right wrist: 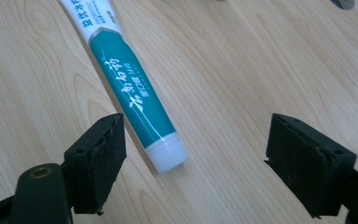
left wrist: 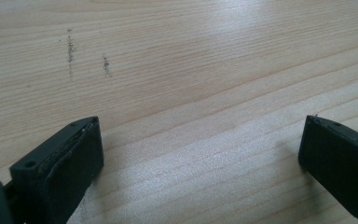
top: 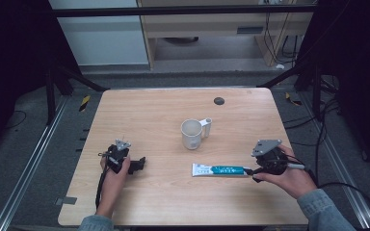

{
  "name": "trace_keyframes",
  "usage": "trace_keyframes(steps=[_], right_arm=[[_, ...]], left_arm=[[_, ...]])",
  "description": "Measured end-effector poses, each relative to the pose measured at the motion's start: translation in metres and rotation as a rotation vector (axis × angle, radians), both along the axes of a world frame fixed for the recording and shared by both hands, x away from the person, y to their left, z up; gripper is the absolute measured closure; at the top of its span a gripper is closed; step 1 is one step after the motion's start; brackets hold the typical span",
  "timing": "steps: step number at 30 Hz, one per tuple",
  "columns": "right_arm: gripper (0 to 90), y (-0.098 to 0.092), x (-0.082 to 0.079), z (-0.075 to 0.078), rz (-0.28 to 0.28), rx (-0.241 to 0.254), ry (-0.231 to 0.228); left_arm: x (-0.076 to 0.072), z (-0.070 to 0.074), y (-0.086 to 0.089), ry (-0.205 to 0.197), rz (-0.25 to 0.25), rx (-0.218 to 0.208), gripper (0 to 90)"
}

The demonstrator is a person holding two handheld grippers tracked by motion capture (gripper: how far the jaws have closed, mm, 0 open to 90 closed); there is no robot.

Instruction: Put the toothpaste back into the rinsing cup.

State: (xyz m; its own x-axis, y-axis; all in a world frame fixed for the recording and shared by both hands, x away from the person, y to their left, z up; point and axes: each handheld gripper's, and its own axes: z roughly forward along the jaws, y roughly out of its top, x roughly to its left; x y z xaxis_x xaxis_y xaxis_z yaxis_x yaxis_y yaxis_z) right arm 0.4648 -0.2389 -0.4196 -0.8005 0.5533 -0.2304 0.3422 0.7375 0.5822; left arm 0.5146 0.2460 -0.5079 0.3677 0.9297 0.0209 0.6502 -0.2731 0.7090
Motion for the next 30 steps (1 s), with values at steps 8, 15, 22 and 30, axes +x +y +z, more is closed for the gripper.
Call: trace_keyframes(steps=[8,15,22,30], right_arm=[[26.5,0.025,0.010,0.008,0.086,-0.042,0.027],[32.2,0.040,0.016,0.007,0.138,-0.071,0.054],[37.5,0.052,0.022,0.002,0.170,-0.104,0.078],[44.7,0.066,0.026,-0.002,0.212,-0.124,0.120]], left_arm=[[0.000,0.000,0.000,0.000,0.000,0.000,0.0],[0.000,0.000,0.000,0.000,0.000,0.000,0.0],[0.000,0.000,0.000,0.000,0.000,0.000,0.0],[0.000,0.000,0.000,0.000,0.000,-0.001,0.0]])
